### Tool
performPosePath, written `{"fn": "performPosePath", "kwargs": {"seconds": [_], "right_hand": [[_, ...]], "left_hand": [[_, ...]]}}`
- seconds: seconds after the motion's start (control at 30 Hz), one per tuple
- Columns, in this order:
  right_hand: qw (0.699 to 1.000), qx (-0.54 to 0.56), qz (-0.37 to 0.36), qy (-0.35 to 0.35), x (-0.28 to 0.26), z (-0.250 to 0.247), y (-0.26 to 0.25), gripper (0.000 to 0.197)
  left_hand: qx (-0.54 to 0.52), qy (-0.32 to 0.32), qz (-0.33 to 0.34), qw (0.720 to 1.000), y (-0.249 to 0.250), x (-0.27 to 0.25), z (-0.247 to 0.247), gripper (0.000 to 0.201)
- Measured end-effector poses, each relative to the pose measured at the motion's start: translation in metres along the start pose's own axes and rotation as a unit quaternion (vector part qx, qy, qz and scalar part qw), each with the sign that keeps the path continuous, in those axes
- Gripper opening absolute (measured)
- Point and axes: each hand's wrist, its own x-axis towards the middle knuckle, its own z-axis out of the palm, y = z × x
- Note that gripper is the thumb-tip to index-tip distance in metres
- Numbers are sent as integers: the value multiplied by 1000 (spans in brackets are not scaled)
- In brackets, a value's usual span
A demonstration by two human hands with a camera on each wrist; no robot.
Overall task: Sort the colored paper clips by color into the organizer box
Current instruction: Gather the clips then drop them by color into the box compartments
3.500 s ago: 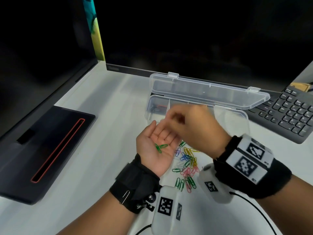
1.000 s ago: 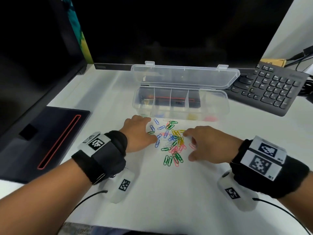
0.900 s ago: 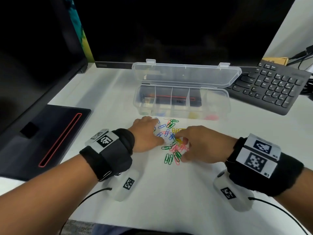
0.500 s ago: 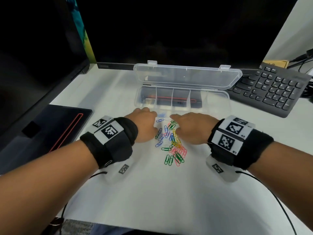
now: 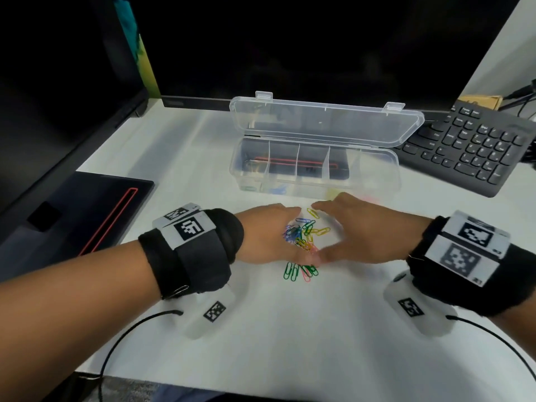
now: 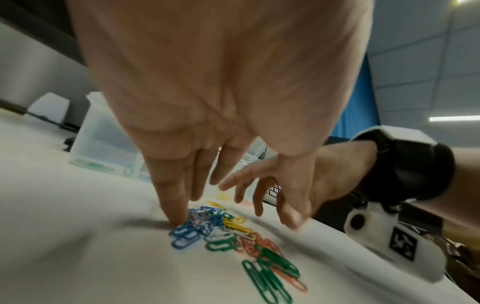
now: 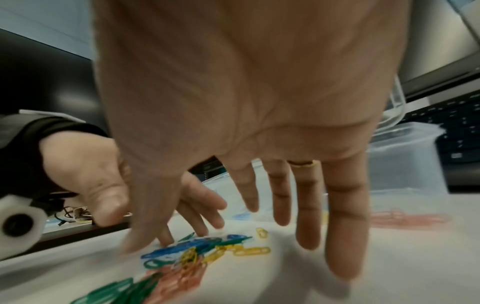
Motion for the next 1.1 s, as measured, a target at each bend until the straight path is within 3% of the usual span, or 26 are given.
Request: {"fn": "performPosePath", "kwargs": {"seconds": [0.07,0.1,0.17,0.27,0.37,0.53,0.67,0.73,0.8,1.1], "right_hand": [[999,-16,23,-28,-2,2,1,98],[999,-23,30,-33,-1,3,1,105],[998,-34,40,-36,3,7,-1,118],[996,-60,52,-30,11,12,-10,126],[998,-52,44,-18,14,15,-16,105],[995,-40,91,11,8,16,-8,102],[995,-10,94,23,14,17,-12,92],[996,48,73,33,19,17,-20,84],[994,85,51,52,24,19,-27,63],[976,171,45,126,28,33,-34,21]], "left_hand": [[83,-16,-43,995,-2,2,0,110],[130,-25,-64,989,-4,5,1,120],[174,-41,-82,980,-5,11,3,113],[132,-27,-56,989,0,19,4,78],[93,4,-28,995,3,20,6,66],[74,10,-49,996,-10,5,-6,91],[104,-5,-74,992,-15,5,-8,64],[38,15,-83,996,-12,10,-4,44],[-53,35,-99,993,-8,16,0,29],[-297,91,-91,946,-5,13,9,18]]}}
